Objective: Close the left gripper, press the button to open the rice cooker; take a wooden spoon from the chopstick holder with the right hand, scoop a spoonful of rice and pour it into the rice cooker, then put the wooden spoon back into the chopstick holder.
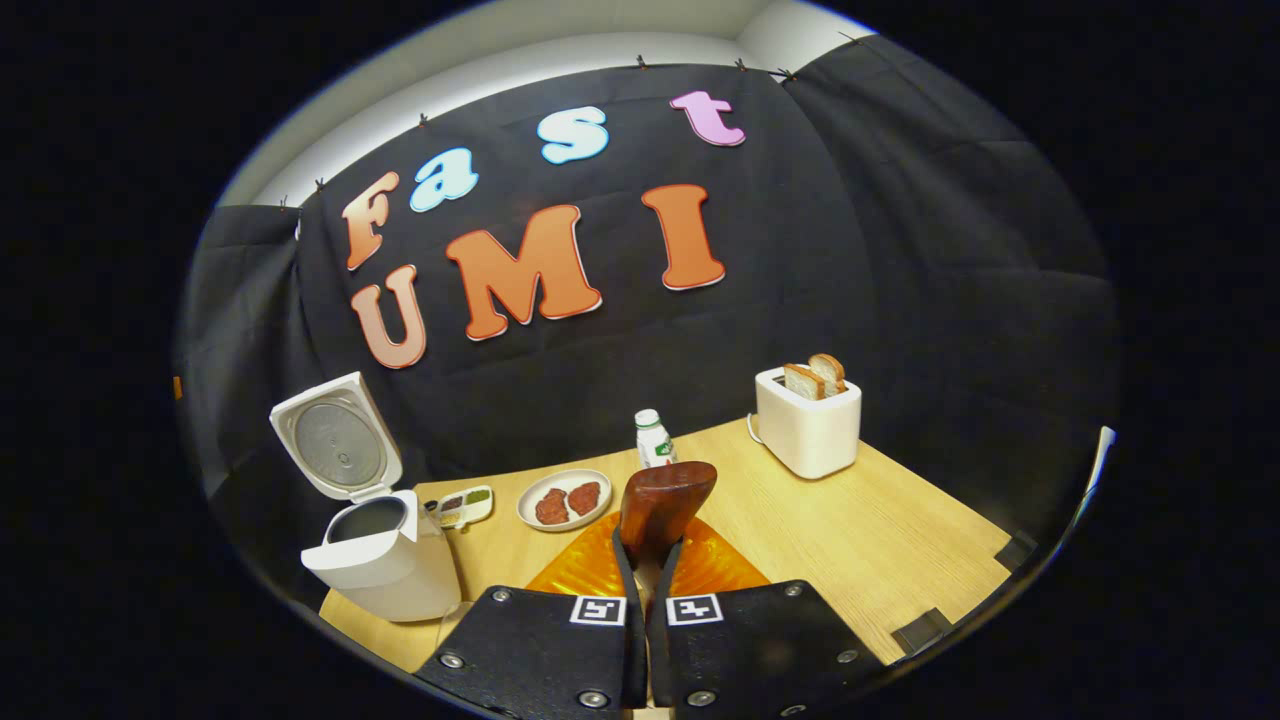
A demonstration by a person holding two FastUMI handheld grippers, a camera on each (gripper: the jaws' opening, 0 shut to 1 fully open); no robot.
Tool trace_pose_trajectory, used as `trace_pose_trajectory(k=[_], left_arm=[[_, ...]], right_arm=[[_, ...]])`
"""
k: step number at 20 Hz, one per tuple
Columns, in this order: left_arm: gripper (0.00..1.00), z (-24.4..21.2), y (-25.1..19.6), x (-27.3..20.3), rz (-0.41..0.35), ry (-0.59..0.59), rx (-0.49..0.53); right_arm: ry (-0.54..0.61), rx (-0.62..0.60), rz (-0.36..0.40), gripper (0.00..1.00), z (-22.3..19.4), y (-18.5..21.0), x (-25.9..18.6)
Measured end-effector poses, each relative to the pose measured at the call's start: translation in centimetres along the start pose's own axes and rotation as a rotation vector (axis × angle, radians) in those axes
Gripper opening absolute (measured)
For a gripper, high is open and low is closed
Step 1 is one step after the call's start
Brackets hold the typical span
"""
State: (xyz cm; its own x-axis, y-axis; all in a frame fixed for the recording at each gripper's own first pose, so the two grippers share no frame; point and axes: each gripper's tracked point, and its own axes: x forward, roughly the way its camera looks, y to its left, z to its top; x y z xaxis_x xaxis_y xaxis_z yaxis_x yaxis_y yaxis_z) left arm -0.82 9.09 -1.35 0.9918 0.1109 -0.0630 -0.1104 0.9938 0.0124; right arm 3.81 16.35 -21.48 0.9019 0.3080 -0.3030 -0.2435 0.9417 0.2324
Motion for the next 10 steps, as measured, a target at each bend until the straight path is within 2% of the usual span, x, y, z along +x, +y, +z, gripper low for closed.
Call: trace_pose_trajectory(k=[5, 10], left_arm=[[1.00, -0.3, 0.6, 0.5, -0.042, 0.007, -0.019], [1.00, -0.4, 1.4, 0.7, -0.057, 0.015, 0.010]], right_arm=[[0.011, -0.092, 0.080, 0.01, -1.8, 5.5, 0.4], [0.056, -0.260, 0.134, 0.01, -6.1, 9.0, 1.9]])
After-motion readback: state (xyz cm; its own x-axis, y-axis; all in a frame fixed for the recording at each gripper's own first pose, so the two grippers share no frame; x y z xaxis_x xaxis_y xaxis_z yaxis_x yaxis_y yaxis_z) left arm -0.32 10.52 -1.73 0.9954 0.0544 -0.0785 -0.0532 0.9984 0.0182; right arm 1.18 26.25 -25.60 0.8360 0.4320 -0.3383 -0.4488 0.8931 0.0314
